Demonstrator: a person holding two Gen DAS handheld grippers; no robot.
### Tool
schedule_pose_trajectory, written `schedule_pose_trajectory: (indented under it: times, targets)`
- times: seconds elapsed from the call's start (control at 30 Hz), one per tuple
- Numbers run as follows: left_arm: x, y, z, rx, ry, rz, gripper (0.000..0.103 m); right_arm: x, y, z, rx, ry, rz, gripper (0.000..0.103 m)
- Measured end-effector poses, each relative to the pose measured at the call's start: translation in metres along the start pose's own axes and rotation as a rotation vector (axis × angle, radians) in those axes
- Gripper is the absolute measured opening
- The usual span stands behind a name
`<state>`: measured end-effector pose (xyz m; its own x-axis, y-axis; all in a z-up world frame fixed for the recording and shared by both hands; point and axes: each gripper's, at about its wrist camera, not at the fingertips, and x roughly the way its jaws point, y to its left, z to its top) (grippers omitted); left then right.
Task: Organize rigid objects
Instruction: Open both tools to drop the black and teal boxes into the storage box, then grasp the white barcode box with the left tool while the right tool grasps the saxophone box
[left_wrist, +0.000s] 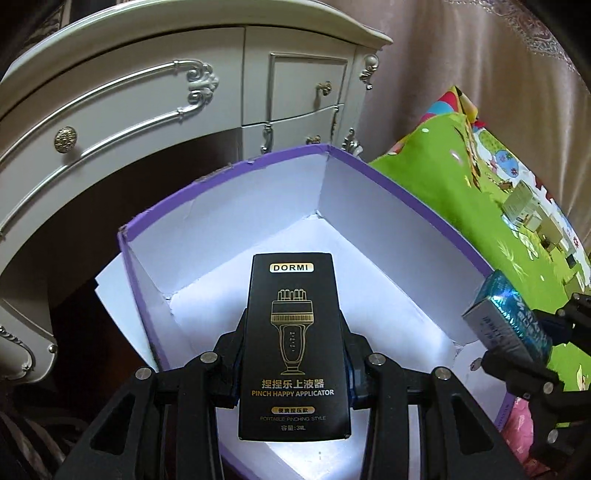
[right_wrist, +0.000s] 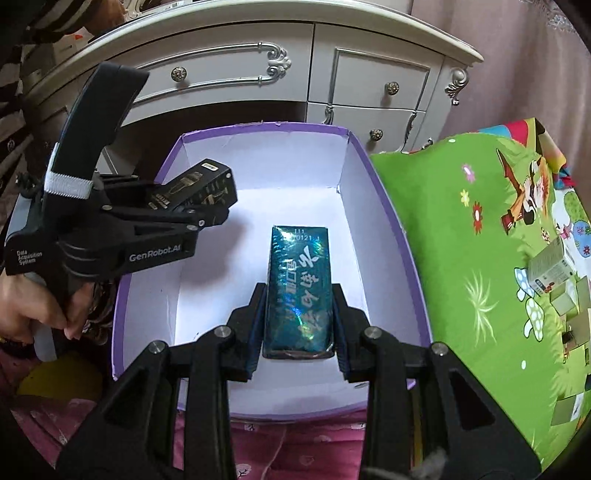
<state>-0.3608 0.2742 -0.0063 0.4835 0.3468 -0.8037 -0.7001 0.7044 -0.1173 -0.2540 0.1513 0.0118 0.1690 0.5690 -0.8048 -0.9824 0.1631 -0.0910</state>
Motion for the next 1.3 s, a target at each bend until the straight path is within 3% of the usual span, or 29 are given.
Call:
schedule_pose_trajectory:
  times: [0.1,0.17,0.2,0.23,0.27,0.4,0.6,0.77,0.9,1.03,1.13,1.17,1.23,1.3]
  targets:
    - [0.001,-0.010,0.005,0.010,-0.002,-0.020,0.042,0.001,-0.005,-0.003,0.018,-0.010,0.004,0.039]
    - [0.004,-0.013,0.010,0.006,0.014,-0.004,0.070,0.000,-0.010,-0.002,0.032,-0.006,0.002,0.051]
    - [0.005,-0.015,0.012,-0.006,0.021,0.013,0.090,-0.003,-0.013,-0.002,0.044,-0.011,-0.004,0.064]
    - [0.004,-0.016,0.014,-0.015,0.014,0.025,0.092,-0.007,-0.017,-0.004,0.060,-0.024,-0.014,0.074]
    - [0.003,-0.017,0.016,-0.018,0.006,0.038,0.092,-0.013,-0.023,-0.006,0.078,-0.045,-0.018,0.077]
    - [0.001,-0.033,0.019,0.031,0.002,0.091,0.092,-0.036,-0.049,-0.015,0.133,-0.098,-0.048,0.079]
    - [0.001,-0.078,0.013,0.144,0.012,0.008,0.092,-0.075,-0.117,-0.064,0.280,-0.112,-0.241,0.085]
    - [-0.004,-0.131,0.005,0.260,0.001,-0.099,0.092,-0.098,-0.199,-0.139,0.551,-0.058,-0.438,0.085]
    - [0.004,-0.176,0.000,0.325,0.052,-0.194,0.092,-0.112,-0.260,-0.189,0.715,-0.040,-0.507,0.085]
    - [0.015,-0.220,0.008,0.388,0.084,-0.265,0.092,-0.096,-0.307,-0.197,0.679,0.038,-0.489,0.085]
    - [0.026,-0.250,0.030,0.431,0.042,-0.280,0.092,-0.088,-0.324,-0.195,0.655,0.028,-0.462,0.085]
    - [0.031,-0.257,0.036,0.438,0.028,-0.273,0.092,-0.087,-0.327,-0.195,0.647,0.017,-0.456,0.083]
    - [0.044,-0.275,0.056,0.449,0.004,-0.266,0.092,-0.091,-0.327,-0.194,0.631,-0.024,-0.436,0.045]
    - [0.057,-0.291,0.077,0.481,-0.028,-0.270,0.092,-0.092,-0.321,-0.194,0.636,-0.036,-0.458,0.045]
